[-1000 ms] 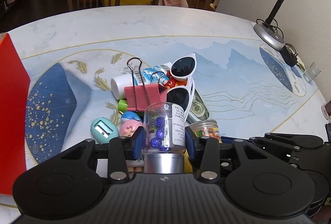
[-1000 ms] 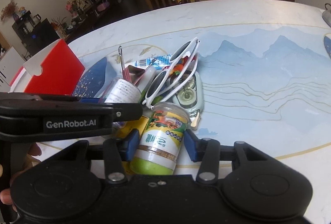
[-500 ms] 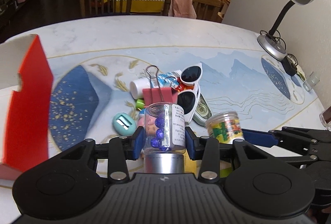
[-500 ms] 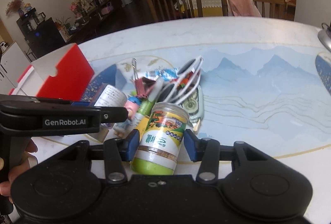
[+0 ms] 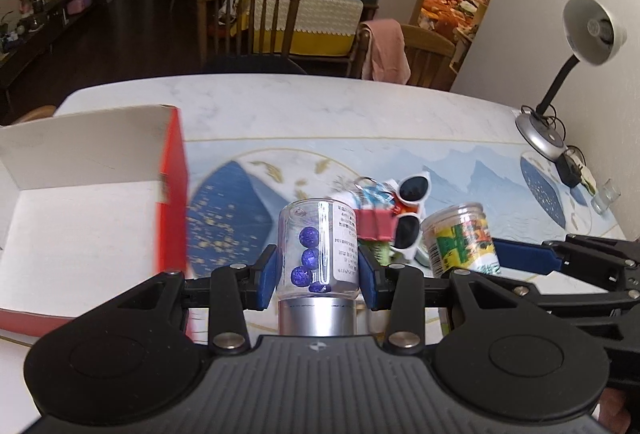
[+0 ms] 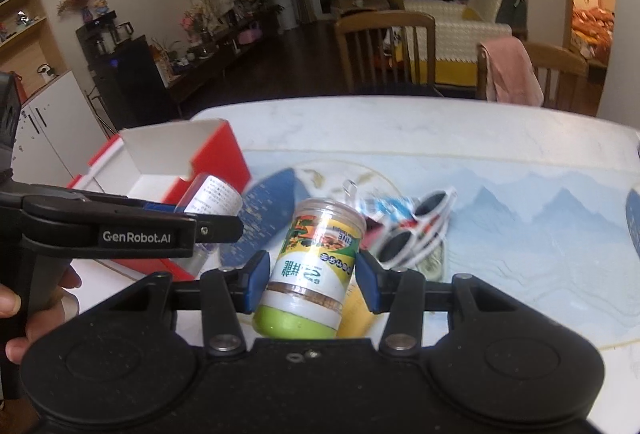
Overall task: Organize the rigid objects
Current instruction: 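Carry both jars into the red box and lower them onto its floor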
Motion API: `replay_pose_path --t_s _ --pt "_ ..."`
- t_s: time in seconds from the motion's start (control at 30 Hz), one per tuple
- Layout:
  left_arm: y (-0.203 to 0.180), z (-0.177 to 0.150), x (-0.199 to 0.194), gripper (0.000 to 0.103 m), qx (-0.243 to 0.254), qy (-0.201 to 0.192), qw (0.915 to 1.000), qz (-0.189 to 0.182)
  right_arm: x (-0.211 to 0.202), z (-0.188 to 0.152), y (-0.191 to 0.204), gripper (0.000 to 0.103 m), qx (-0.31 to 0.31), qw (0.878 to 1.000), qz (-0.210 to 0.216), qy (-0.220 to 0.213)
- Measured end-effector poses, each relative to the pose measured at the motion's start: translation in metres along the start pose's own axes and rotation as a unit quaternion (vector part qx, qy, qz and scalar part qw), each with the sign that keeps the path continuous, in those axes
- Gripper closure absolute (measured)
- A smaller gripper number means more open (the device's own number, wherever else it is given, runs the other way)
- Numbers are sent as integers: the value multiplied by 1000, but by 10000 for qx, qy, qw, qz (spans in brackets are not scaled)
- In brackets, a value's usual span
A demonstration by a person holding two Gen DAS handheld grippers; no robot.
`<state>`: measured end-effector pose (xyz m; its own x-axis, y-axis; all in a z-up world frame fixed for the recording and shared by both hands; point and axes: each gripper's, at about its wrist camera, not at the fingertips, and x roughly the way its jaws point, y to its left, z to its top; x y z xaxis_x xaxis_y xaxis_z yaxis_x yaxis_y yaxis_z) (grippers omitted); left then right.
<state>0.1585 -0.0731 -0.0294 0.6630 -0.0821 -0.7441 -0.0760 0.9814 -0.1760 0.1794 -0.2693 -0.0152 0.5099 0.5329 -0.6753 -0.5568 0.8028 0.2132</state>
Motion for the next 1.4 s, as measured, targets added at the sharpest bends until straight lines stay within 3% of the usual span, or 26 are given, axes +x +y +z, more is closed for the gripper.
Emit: replay_pose_path --t_s 0.33,0.63,1.0,1.4 --pt "82 4 -33 62 -141 -70 9997 197 19 34 79 57 -311 9993 173 -108" --pt "164 17 -41 62 -195 -53 9986 494 61 53 146 57 -504 9985 233 -33" --pt "245 27 -4 62 76 500 9947 897 129 65 205 57 -722 9968 96 320" --pt "263 29 46 62 539 1192 9874 895 210 54 241 57 -952 9901 -50 1033"
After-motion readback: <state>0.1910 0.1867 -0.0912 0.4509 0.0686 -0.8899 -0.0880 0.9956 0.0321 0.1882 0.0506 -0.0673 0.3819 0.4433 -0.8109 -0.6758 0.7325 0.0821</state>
